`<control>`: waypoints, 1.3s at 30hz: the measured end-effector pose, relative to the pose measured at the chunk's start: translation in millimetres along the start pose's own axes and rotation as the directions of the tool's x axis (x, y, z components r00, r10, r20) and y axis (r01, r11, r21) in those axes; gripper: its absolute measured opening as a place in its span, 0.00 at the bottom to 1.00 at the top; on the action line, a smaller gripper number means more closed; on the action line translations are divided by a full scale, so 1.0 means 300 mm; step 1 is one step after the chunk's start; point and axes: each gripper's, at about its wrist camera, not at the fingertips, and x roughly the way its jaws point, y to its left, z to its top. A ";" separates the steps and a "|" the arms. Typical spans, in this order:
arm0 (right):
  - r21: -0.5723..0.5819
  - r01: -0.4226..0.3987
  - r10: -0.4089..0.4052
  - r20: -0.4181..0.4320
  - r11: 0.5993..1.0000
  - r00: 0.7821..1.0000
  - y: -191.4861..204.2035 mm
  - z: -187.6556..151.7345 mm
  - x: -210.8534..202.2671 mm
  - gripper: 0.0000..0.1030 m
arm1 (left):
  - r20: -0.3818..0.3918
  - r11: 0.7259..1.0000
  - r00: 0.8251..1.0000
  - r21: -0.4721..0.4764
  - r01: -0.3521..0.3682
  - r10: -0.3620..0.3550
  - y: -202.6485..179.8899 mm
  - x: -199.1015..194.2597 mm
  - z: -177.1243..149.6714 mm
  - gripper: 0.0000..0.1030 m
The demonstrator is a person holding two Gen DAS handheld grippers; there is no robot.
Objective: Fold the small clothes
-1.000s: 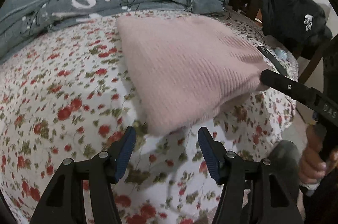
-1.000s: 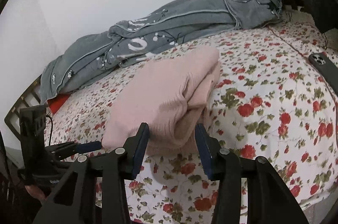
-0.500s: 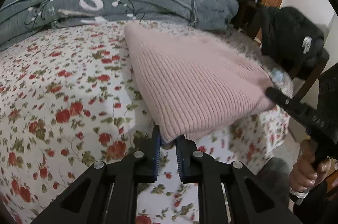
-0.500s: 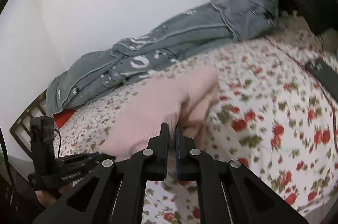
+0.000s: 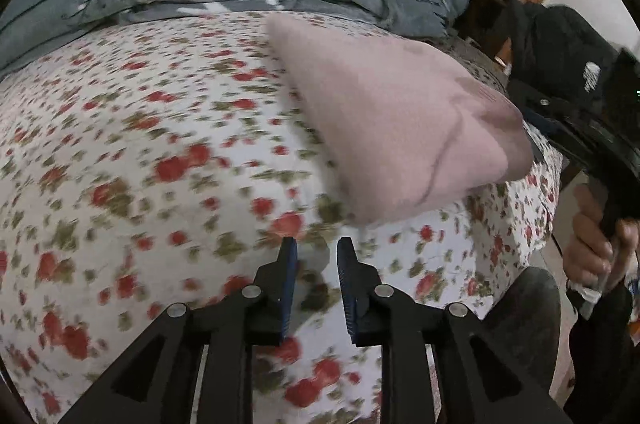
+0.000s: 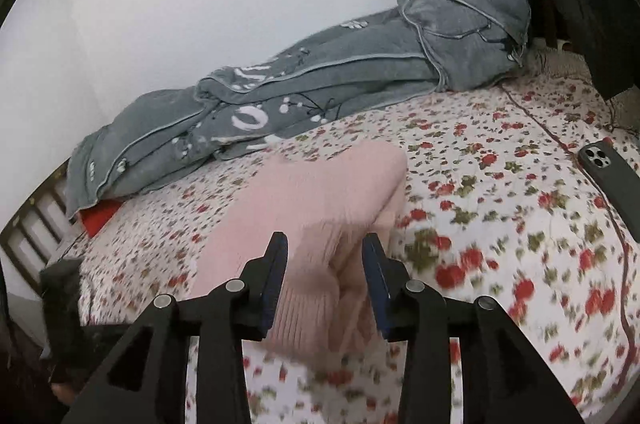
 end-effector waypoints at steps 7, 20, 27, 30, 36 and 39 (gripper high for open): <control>0.003 -0.016 0.016 -0.020 1.000 1.000 0.000 0.006 0.076 0.12 | 0.024 0.992 1.000 -0.122 0.007 -0.004 0.103 -0.014 0.029 0.19; 0.042 0.027 -0.024 -0.069 0.999 0.997 -0.083 -0.024 0.080 0.28 | 0.055 0.990 0.996 -0.123 0.075 -0.069 0.054 0.008 0.190 0.29; 0.084 -0.004 0.014 -0.113 0.996 0.993 -0.092 0.038 0.142 0.53 | 0.102 0.995 0.990 -0.028 0.098 -0.095 -0.042 0.046 0.327 0.62; 0.070 0.015 -0.003 -0.171 0.997 0.985 -0.101 0.023 0.200 0.54 | 0.058 0.992 0.992 -0.052 0.116 -0.113 -0.051 0.108 0.381 0.62; 0.039 0.015 -0.007 -0.198 0.999 0.980 -0.125 0.005 0.248 0.62 | 0.007 0.980 0.992 -0.156 0.126 -0.127 0.005 0.216 0.413 0.60; 0.018 0.018 -0.014 -0.201 1.000 0.979 -0.121 0.005 0.263 0.62 | 0.005 0.969 0.986 -0.180 0.167 -0.169 0.029 0.248 0.417 0.59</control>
